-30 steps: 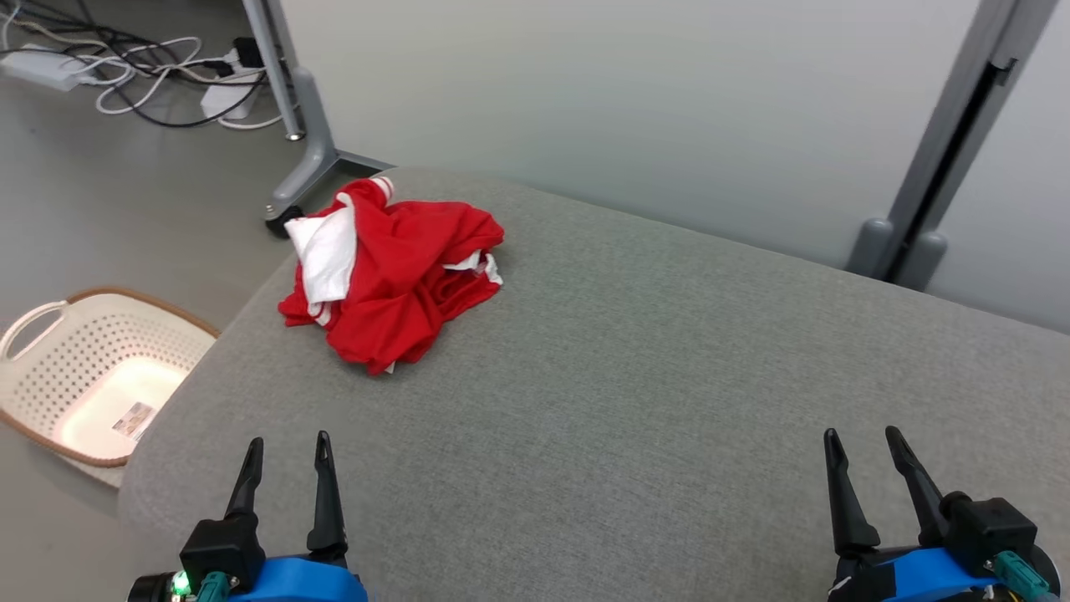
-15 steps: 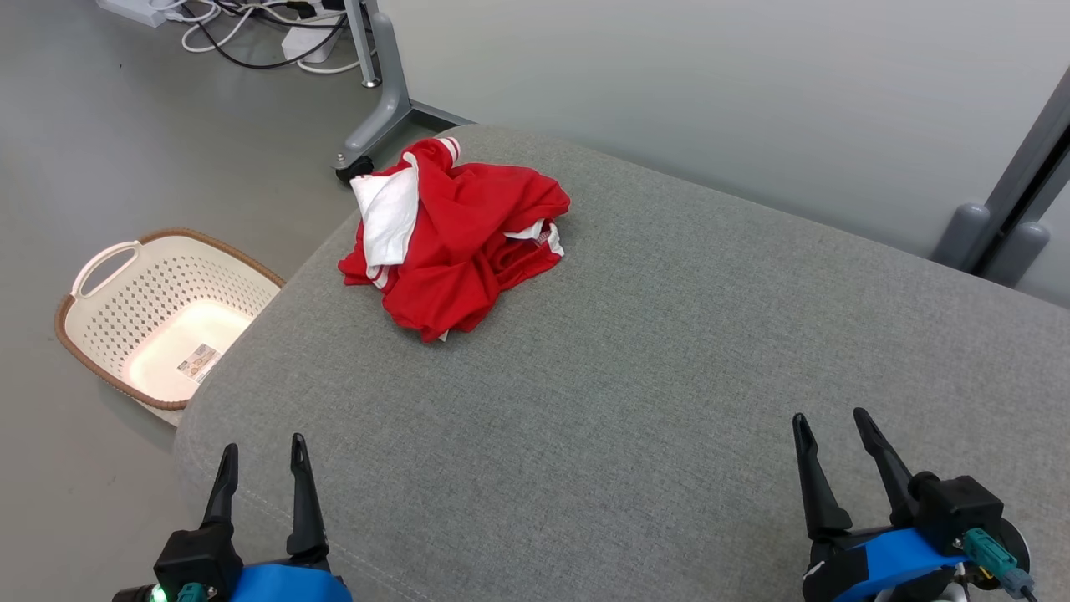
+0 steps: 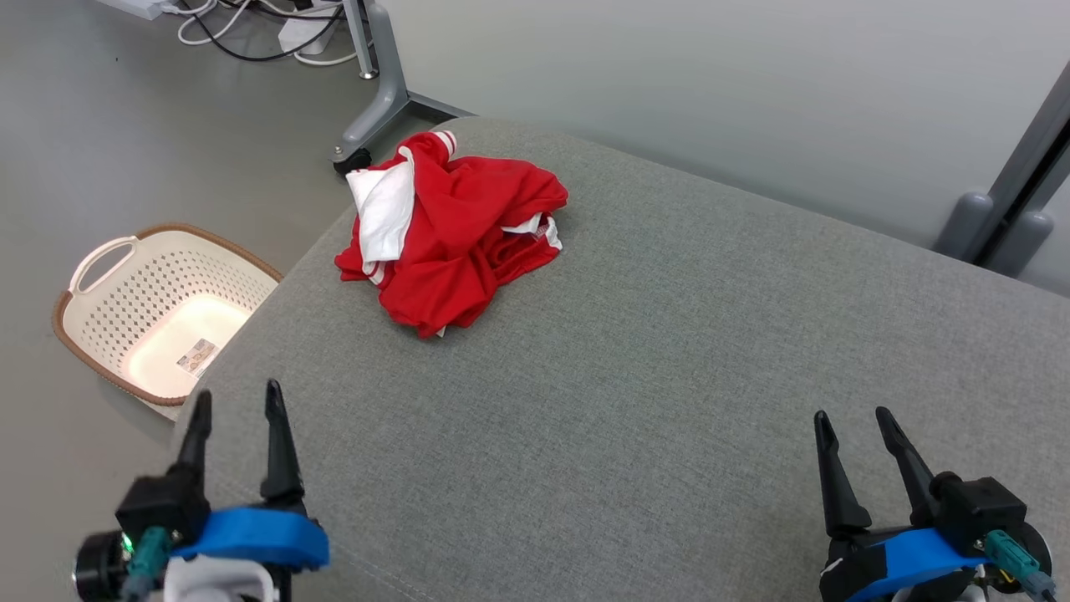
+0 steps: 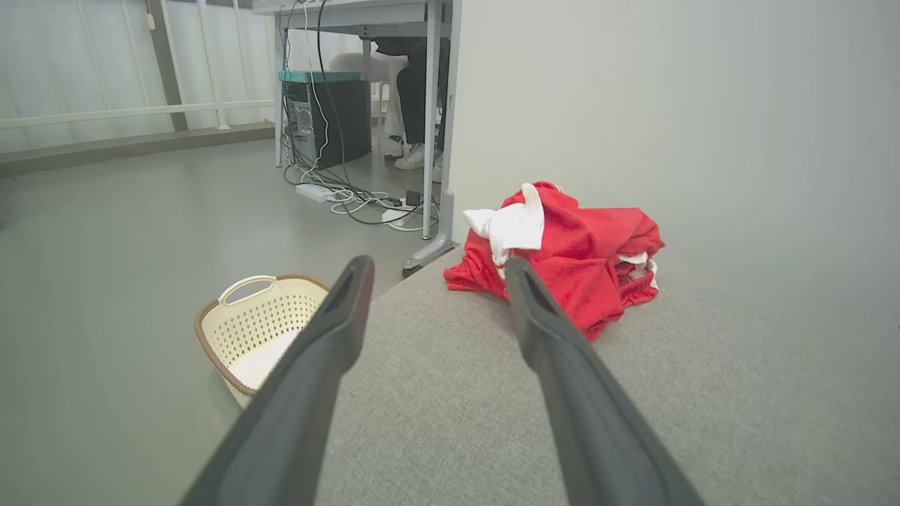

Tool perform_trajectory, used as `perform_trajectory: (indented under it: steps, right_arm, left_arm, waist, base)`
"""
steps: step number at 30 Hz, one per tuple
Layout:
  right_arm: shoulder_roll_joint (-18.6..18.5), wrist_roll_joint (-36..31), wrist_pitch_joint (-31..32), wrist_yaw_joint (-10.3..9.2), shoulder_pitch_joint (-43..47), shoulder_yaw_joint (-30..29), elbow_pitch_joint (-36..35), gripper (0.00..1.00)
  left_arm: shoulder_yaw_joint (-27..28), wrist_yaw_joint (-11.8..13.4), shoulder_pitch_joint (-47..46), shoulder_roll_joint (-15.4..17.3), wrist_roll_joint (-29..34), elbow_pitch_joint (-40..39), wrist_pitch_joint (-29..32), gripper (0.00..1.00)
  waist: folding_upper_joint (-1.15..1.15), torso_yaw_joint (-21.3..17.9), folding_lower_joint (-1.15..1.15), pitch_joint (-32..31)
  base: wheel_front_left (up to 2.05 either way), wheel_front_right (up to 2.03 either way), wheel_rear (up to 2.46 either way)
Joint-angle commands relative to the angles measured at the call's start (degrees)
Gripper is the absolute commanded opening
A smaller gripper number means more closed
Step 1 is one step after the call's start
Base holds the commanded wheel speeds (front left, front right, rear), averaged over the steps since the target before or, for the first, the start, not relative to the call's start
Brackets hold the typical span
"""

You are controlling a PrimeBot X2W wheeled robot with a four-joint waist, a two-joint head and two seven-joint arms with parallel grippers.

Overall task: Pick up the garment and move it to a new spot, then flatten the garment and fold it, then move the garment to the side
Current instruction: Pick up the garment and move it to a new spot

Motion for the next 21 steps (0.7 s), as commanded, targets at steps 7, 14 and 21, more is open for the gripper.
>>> perform_trajectory:
  steps: [7,14,21]
  right_arm:
    - [-0.3,-0.5,0.4,0.01,-0.9,-0.3,-1.5,1.0]
    - [-0.3,-1.8,0.9,0.01,-3.2,0.8,-2.9,1.0]
    - [-0.3,-3.3,1.8,0.01,-4.9,0.5,-5.6,1.0]
  left_arm:
    - [2.9,-2.3,-13.8,6.3,-3.0,-0.8,10.9,1.0]
    - [7.3,-3.3,-24.4,11.8,-7.7,5.8,19.4,1.0]
    - [10.9,-4.2,-31.3,16.4,-11.1,12.7,22.4,1.0]
  waist:
    - [0.0,-2.5,0.0,3.4]
    - [0.0,-9.7,0.0,8.9]
    - [0.0,-16.9,0.0,15.9]
  base:
    - [0.0,0.0,0.0]
    - [0.0,0.0,0.0]
    - [0.0,0.0,0.0]
